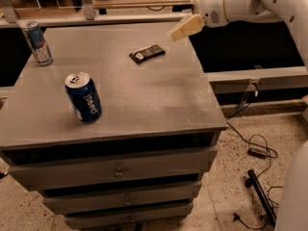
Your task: Move rxbar chocolate near pepsi can
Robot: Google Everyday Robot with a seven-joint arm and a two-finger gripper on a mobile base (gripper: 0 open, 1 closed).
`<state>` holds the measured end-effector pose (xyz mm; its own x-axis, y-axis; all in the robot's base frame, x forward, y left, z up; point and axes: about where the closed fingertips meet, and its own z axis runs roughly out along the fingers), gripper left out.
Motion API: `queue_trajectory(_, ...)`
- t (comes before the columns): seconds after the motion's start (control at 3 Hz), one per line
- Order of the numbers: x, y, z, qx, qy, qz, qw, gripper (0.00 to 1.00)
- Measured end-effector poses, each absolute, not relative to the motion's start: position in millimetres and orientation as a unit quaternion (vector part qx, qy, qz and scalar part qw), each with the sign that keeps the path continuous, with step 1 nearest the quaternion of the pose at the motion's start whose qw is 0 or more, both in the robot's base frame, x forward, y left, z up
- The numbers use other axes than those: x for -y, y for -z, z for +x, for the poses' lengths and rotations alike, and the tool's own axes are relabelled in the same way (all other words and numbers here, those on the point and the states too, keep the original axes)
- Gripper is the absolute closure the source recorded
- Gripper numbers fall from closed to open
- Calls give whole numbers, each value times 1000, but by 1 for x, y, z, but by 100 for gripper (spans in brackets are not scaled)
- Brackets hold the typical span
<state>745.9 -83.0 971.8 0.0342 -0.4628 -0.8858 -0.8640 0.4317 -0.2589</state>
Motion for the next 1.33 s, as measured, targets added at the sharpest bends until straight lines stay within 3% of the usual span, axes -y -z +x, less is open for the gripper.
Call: queue_trajectory(1.33,27,-882,780,-658,-257,-494,506,0)
